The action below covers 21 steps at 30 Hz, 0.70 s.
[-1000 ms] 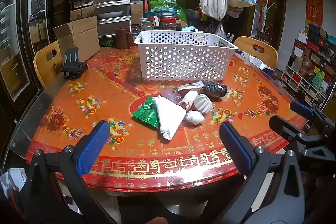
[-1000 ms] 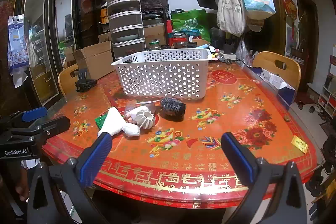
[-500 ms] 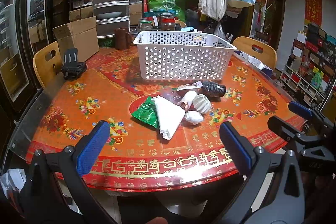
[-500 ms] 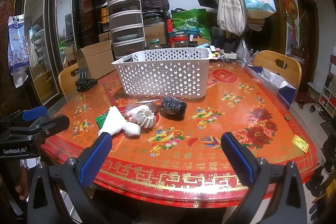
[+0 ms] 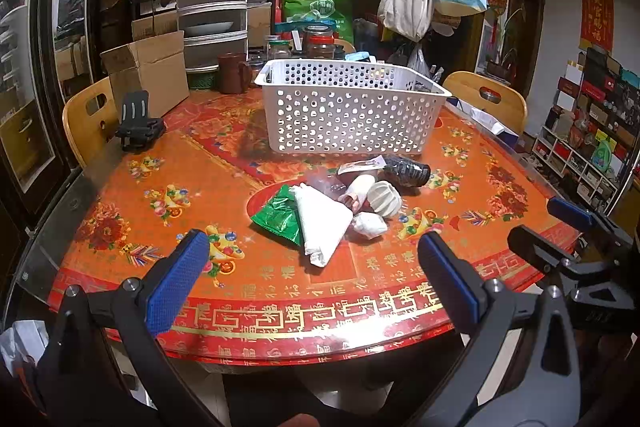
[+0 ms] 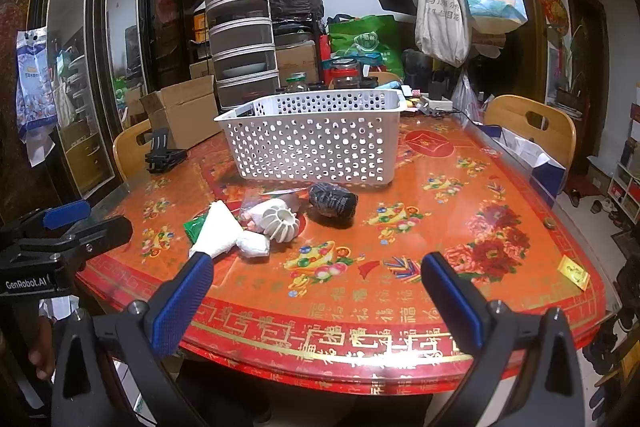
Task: Organize soft objects
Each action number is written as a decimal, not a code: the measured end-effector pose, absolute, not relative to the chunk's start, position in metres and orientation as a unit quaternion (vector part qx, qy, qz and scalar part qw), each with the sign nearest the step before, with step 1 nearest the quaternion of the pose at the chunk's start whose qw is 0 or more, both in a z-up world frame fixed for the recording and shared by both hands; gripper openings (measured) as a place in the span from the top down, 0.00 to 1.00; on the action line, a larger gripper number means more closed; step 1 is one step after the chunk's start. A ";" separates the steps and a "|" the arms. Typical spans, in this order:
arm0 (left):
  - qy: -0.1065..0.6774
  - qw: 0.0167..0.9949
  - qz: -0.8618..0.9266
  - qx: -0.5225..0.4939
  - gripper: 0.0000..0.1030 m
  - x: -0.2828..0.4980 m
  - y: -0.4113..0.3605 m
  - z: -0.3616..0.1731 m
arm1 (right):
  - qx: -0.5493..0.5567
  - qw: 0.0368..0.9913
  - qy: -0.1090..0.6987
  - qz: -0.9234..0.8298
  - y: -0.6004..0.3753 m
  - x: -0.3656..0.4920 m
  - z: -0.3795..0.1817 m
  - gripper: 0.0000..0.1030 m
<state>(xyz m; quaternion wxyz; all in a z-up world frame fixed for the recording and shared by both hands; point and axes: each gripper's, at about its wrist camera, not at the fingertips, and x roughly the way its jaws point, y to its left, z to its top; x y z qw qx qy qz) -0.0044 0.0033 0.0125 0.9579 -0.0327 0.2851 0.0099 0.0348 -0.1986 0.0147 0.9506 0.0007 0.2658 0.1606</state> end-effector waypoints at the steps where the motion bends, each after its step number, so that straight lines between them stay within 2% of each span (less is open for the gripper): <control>1: 0.285 0.958 0.009 -0.033 0.00 -0.005 0.003 0.013 | 0.001 0.951 0.266 0.161 -0.199 0.035 0.015 0.00; 21: 0.285 0.958 0.009 -0.033 0.00 -0.005 0.003 0.013 | 0.000 0.949 0.270 0.162 -0.198 0.034 0.013 0.00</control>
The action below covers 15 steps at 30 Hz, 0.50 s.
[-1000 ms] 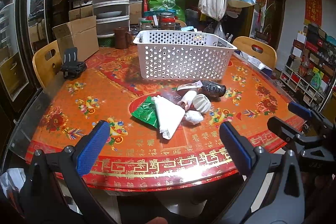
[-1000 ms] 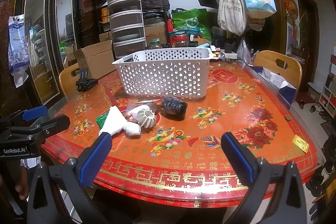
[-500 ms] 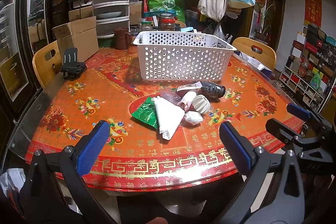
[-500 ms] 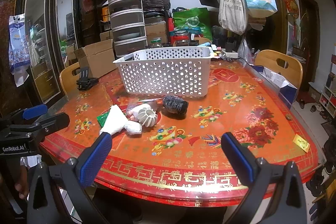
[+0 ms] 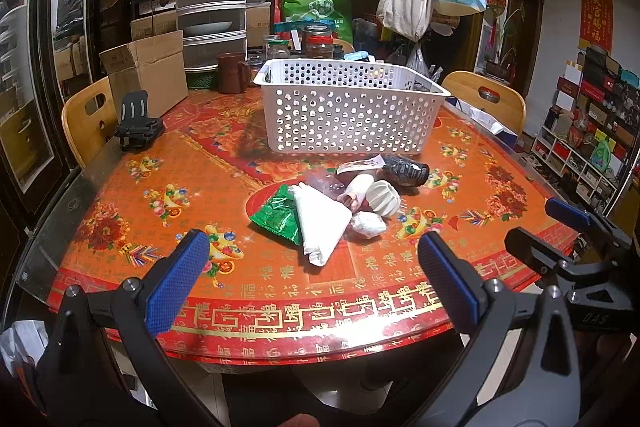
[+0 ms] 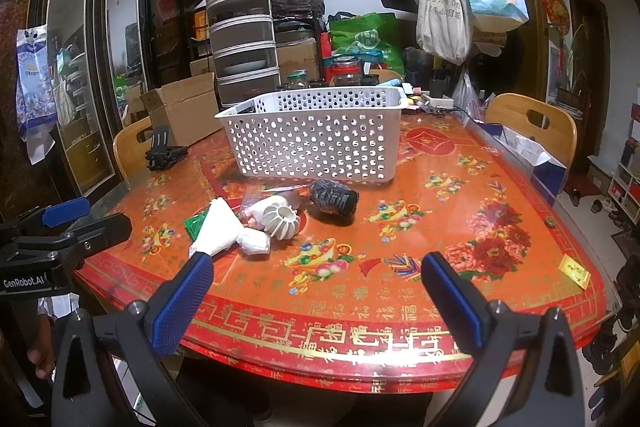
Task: Organize soft objects
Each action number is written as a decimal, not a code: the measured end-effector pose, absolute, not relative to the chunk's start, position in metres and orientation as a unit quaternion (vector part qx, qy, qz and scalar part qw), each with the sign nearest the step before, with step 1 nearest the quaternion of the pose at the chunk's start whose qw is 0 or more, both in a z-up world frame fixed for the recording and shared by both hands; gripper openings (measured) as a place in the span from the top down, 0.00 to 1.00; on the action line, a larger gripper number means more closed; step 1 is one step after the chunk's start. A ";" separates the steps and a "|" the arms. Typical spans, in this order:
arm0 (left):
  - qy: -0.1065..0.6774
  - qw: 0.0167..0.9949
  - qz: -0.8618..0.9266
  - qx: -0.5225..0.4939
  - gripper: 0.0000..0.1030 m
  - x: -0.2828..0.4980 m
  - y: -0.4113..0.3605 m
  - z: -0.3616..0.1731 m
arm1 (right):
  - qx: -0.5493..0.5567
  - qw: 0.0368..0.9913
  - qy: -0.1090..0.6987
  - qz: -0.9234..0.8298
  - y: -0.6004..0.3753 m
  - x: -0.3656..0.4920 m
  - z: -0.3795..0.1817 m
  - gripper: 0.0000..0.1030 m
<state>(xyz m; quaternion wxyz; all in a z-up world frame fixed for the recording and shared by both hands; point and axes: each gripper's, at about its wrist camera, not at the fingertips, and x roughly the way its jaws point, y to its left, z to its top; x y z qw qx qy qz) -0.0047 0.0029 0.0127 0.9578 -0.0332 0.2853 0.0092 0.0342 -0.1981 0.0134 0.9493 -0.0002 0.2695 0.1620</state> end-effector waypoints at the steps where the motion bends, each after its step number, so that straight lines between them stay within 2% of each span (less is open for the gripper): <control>1: 0.285 0.958 0.009 -0.033 0.00 -0.005 0.002 0.013 | 0.000 0.949 0.269 0.162 -0.198 0.034 0.013 0.00; 15: 0.295 0.955 0.024 -0.032 0.00 0.003 0.005 0.006 | -0.003 0.944 0.287 0.162 -0.194 0.046 0.006 0.00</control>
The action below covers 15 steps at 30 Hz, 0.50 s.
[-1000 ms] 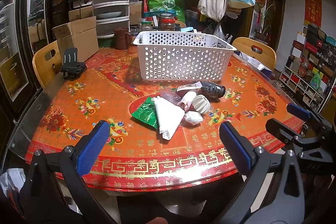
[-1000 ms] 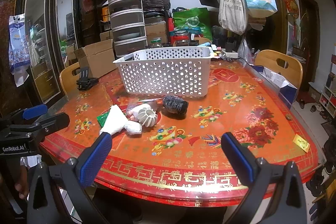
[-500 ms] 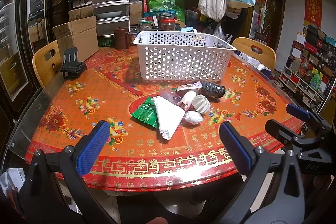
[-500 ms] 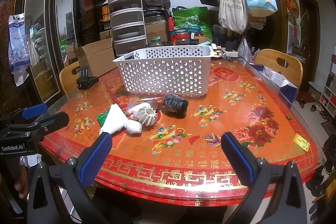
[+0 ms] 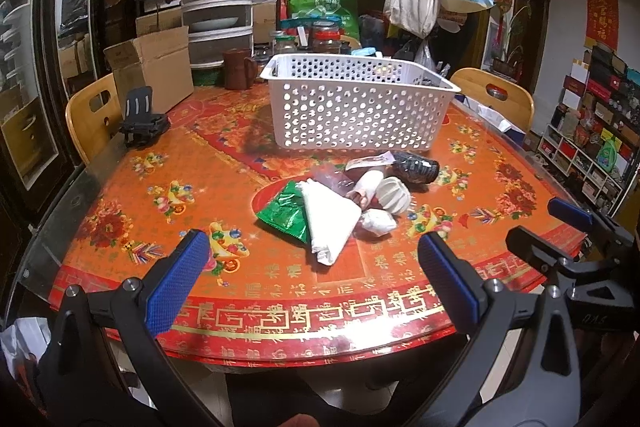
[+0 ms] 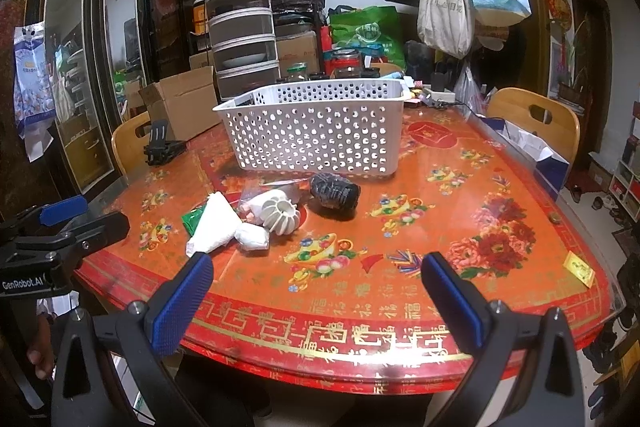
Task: Organize soft objects
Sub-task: 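Grasp the white cloth bundle with the left tool while the right tool grasps the black sock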
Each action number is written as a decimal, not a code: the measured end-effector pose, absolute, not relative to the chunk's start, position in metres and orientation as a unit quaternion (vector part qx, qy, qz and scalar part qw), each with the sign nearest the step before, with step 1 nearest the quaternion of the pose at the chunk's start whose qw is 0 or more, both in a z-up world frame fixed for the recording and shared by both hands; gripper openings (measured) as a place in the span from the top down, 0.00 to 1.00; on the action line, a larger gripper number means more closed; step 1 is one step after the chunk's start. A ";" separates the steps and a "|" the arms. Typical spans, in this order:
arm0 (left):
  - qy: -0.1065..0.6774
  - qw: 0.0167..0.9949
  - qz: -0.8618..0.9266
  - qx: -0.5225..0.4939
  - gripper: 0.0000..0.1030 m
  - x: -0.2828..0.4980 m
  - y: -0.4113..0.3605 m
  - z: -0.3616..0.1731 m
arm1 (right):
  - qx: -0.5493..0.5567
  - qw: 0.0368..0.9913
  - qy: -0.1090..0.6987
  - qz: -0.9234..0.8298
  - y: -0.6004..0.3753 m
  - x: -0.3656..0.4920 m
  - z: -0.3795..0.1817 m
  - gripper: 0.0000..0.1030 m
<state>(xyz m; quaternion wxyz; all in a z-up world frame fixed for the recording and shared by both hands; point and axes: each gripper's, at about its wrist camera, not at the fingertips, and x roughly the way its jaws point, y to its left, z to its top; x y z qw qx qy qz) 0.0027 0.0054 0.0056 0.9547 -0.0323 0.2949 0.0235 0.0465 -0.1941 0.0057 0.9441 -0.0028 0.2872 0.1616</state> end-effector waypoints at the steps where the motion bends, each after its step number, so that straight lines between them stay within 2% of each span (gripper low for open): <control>1: 0.298 0.953 0.027 -0.033 0.00 0.006 0.008 0.003 | -0.003 0.944 0.288 0.161 -0.194 0.049 0.006 0.00; 9: 0.317 0.946 0.017 -0.063 0.00 0.038 0.033 -0.016 | -0.035 0.939 0.300 0.167 -0.182 0.092 0.004 0.00; 15: 0.381 0.922 0.020 -0.057 0.00 0.077 0.048 -0.049 | -0.021 0.928 0.327 0.178 -0.179 0.138 -0.006 0.03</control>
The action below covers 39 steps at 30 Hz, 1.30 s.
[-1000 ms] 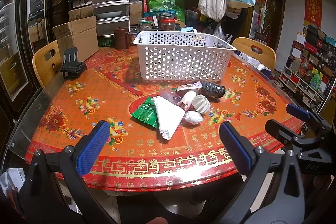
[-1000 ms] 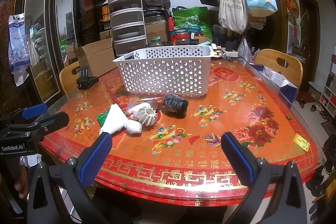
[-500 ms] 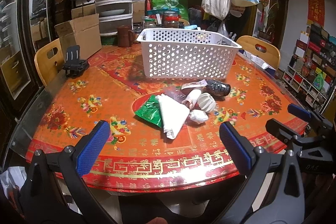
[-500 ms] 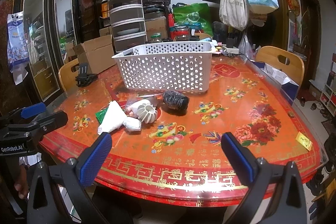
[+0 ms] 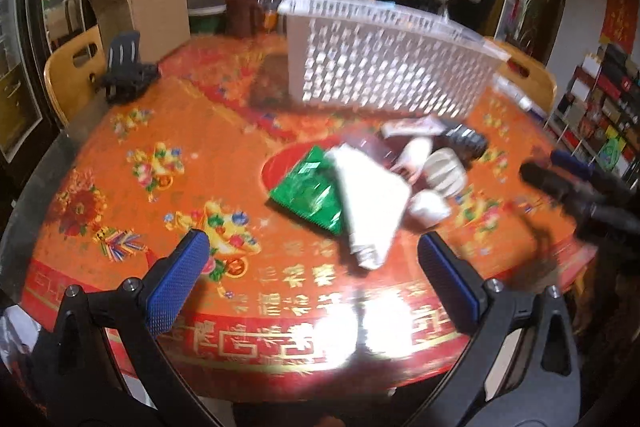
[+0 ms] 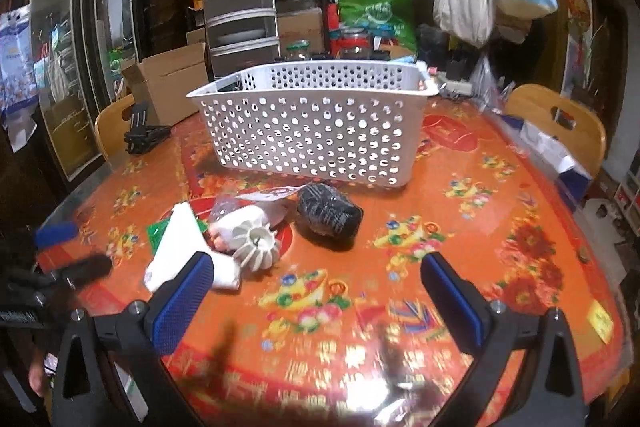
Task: Organize soft objects
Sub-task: 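Grasp the white cloth bundle with the left tool while the right tool grasps the black sock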
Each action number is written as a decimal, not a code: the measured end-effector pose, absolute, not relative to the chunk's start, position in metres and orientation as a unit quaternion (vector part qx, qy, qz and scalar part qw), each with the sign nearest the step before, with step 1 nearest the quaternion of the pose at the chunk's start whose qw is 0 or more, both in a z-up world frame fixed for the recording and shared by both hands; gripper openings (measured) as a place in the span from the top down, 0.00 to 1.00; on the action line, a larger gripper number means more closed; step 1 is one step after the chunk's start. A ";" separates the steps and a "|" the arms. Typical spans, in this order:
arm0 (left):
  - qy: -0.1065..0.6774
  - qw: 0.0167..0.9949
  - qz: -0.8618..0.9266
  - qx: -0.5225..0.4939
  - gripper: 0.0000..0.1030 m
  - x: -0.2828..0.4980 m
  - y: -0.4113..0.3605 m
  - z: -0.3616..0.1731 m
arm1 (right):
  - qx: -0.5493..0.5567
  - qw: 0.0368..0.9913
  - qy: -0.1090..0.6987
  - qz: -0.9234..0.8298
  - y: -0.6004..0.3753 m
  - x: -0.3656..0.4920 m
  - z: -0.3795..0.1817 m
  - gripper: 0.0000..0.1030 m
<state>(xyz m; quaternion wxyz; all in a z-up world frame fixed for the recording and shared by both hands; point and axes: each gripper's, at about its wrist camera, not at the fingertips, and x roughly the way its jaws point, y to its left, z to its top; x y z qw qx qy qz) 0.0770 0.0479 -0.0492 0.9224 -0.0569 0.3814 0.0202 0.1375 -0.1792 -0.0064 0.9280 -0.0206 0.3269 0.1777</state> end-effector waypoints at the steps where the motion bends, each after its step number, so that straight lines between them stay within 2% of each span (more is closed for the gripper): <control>1: 0.386 0.921 0.020 -0.057 0.00 0.081 0.050 -0.053 | -0.022 0.927 0.331 0.178 -0.179 0.144 -0.009 0.06; 5: 0.388 0.918 0.002 -0.081 0.00 0.094 0.061 -0.061 | -0.026 0.920 0.349 0.178 -0.177 0.166 -0.018 0.16; 14: 0.395 0.916 -0.036 -0.066 0.01 0.117 0.040 -0.062 | -0.036 0.907 0.380 0.180 -0.172 0.201 -0.031 0.23; 17: 0.400 0.914 -0.037 -0.055 0.18 0.124 0.033 -0.066 | -0.040 0.901 0.391 0.185 -0.170 0.213 -0.036 0.25; 18: 0.404 0.913 -0.039 -0.053 0.27 0.126 0.031 -0.068 | -0.041 0.898 0.395 0.187 -0.168 0.217 -0.038 0.25; 19: 0.408 0.911 -0.041 -0.052 0.30 0.128 0.030 -0.070 | -0.042 0.896 0.400 0.190 -0.167 0.221 -0.040 0.25; 21: 0.412 0.909 -0.044 -0.048 0.30 0.131 0.028 -0.074 | -0.042 0.891 0.405 0.198 -0.164 0.227 -0.043 0.25; 25: 0.415 0.907 -0.051 -0.046 0.38 0.132 0.025 -0.079 | -0.050 0.887 0.414 0.199 -0.157 0.233 -0.049 0.26; 30: 0.418 0.906 -0.057 -0.044 0.44 0.134 0.023 -0.083 | -0.051 0.882 0.425 0.196 -0.154 0.239 -0.055 0.36; 32: 0.417 0.906 -0.058 -0.040 0.46 0.134 0.021 -0.084 | -0.051 0.881 0.427 0.196 -0.154 0.240 -0.055 0.45; 39: 0.412 0.908 -0.070 -0.033 0.66 0.130 0.015 -0.082 | -0.050 0.882 0.425 0.199 -0.154 0.237 -0.054 0.52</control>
